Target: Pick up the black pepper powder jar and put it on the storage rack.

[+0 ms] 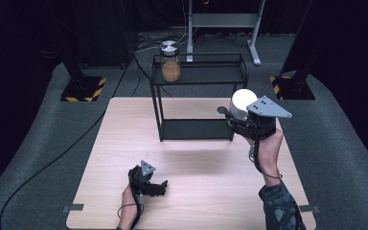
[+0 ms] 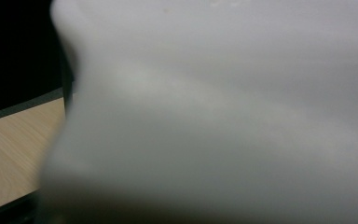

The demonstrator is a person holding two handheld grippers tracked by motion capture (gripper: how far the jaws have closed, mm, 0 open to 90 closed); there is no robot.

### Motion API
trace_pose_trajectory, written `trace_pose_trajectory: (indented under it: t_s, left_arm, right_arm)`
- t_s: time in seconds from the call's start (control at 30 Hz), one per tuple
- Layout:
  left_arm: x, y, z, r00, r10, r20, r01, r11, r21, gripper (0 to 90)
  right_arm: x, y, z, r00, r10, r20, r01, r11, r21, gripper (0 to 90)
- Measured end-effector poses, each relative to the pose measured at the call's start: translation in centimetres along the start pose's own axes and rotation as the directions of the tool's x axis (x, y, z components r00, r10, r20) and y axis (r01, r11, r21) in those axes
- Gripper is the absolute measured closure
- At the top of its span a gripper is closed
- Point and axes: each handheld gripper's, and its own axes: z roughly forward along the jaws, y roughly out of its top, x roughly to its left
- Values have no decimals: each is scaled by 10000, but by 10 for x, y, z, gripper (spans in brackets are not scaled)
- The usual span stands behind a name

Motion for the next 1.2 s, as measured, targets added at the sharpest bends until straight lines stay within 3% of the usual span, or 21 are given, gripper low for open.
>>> trace_pose_trajectory:
  t_s: [0.37, 1.2]
  left_arm:
    - [0, 0, 0, 10000, 9, 12, -9, 10000, -1, 4]
    - [0, 0, 0, 10000, 75, 54, -74, 10000, -6, 5]
  right_arm:
    - [-4, 14, 4, 9996, -258, 103, 258, 9997, 56, 298]
    - [-26, 38, 20, 9999, -2, 103, 0, 9996, 277, 298]
